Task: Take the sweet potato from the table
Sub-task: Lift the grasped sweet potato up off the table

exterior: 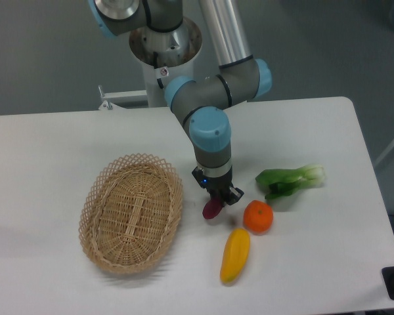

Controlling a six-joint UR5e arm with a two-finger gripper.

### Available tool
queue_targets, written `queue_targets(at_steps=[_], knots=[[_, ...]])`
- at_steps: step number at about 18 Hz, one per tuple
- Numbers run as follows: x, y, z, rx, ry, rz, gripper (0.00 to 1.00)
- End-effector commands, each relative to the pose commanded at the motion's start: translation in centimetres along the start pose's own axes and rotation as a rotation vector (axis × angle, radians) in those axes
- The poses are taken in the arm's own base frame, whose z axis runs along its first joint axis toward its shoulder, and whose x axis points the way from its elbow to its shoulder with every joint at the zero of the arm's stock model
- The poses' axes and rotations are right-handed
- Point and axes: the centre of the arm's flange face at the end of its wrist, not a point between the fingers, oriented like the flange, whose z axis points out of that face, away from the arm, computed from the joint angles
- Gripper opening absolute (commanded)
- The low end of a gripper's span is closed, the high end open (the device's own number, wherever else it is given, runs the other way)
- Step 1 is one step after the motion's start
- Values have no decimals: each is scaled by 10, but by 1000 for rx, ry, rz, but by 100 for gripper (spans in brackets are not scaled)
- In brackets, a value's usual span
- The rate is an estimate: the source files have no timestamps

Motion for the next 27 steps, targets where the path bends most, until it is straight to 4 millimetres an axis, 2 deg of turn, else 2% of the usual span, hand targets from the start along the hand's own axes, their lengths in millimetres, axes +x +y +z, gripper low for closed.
queue_targets(at_steps=[6,10,13,16,18,20,27], knots=[[-16,-11,-69,97,-87,-41,35],[-31,-21,-124,187,-61,-101,34],[-48,-25,-153,199,-18,-108,34],[-70,-14,-179,200,41,-134,34],[-81,-6,-188,196,55,-146,34],[-83,-5,-194,194,64,-123,34],[-92,23,-202,167,96,-91,34]])
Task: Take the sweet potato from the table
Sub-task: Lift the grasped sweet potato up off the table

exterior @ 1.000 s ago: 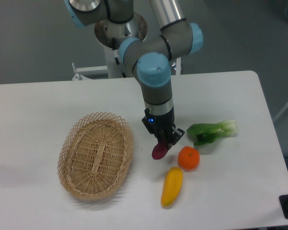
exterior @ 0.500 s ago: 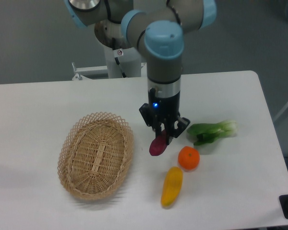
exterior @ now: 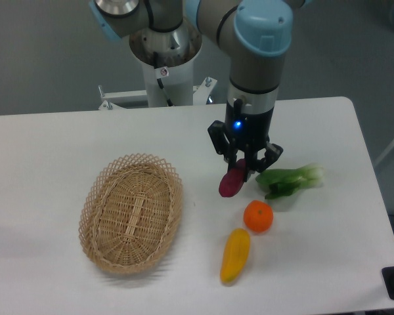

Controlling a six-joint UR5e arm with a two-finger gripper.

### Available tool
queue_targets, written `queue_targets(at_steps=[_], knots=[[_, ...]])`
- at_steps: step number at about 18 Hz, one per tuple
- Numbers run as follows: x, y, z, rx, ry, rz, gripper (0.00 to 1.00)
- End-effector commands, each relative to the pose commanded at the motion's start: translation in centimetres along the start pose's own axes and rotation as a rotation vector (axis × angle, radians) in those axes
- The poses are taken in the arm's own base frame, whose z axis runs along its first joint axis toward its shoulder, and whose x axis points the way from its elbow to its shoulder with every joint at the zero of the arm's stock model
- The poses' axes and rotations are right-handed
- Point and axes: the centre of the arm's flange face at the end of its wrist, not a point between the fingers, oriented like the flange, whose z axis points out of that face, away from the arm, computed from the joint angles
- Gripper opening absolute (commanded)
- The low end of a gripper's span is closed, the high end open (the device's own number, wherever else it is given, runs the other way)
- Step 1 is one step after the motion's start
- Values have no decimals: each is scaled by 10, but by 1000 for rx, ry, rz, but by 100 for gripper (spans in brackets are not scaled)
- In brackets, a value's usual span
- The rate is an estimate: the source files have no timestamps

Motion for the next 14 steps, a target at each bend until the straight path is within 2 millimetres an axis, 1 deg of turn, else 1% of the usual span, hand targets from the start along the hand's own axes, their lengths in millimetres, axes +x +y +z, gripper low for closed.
queue_targets(at_steps=[3,6,14], knots=[[-2,4,-1,-1,0,-5,35],[-2,4,-1,1,-1,-4,35],[-3,-1,-7,8,-13,-4,35]])
